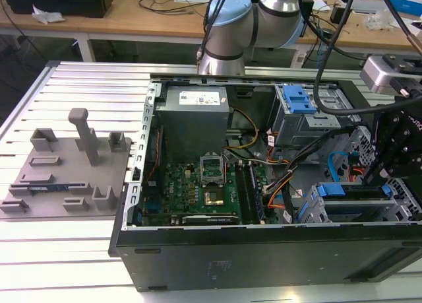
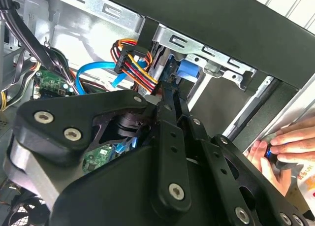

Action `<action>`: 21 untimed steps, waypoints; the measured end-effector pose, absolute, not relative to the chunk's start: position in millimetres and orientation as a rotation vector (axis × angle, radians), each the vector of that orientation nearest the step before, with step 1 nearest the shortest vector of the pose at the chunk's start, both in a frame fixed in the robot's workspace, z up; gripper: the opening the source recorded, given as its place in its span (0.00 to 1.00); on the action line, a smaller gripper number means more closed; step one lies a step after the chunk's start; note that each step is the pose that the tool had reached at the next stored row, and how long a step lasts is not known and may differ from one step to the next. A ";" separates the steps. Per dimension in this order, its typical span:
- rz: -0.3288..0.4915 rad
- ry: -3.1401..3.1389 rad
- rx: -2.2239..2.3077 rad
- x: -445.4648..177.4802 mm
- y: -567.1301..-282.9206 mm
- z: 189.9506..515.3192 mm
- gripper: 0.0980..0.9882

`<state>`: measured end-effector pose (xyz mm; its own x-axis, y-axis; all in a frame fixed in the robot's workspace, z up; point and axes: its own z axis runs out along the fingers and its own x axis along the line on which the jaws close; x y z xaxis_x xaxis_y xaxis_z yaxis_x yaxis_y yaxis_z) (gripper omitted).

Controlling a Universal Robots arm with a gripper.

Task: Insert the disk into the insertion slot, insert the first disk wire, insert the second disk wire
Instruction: 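Insert the first disk wire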

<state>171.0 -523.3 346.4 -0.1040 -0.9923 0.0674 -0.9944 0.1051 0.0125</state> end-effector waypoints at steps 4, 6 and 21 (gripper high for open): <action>0.055 -2.291 2.063 171.1 -523.4 344.6 0.08; 0.055 -2.291 2.063 171.1 -523.4 343.4 0.08; 0.055 -2.285 2.069 171.3 -525.6 337.9 0.08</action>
<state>171.3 -525.6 337.9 -0.0979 -0.9929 0.0673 -0.9950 0.0990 0.0129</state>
